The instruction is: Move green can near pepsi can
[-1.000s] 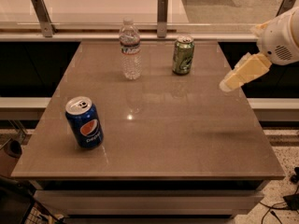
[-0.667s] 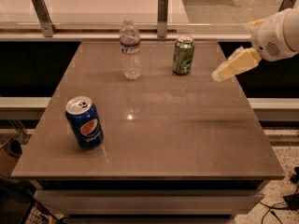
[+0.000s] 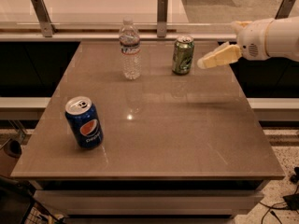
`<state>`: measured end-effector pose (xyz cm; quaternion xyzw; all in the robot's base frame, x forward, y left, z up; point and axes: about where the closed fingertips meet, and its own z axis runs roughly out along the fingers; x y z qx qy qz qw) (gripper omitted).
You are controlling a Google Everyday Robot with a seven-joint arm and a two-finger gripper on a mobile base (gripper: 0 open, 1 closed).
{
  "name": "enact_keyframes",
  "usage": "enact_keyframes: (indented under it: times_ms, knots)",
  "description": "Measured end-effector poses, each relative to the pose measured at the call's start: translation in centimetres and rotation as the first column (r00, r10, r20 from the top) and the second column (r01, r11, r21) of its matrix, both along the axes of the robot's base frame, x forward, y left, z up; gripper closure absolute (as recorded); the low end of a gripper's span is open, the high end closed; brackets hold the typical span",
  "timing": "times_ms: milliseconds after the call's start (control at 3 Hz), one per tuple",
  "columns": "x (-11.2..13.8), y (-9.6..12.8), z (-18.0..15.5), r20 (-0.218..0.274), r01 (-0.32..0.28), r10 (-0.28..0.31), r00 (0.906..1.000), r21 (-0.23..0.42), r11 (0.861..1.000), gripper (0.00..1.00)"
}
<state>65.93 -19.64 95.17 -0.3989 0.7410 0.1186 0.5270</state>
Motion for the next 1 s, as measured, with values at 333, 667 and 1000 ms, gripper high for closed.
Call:
enact_keyframes:
  times_ms: [333, 667, 1000]
  knots:
    - [2.21, 1.45, -0.34, 0.040, -0.024, 0.020, 0.9990, 0.119, 0.993, 0.00]
    - [2.50, 1.97, -0.57, 0.041, -0.033, 0.028, 0.9988, 0.139, 0.990, 0.00]
    - [2.87, 2.07, -0.85, 0.034, -0.028, 0.023, 0.9991, 0.150, 0.988, 0.00]
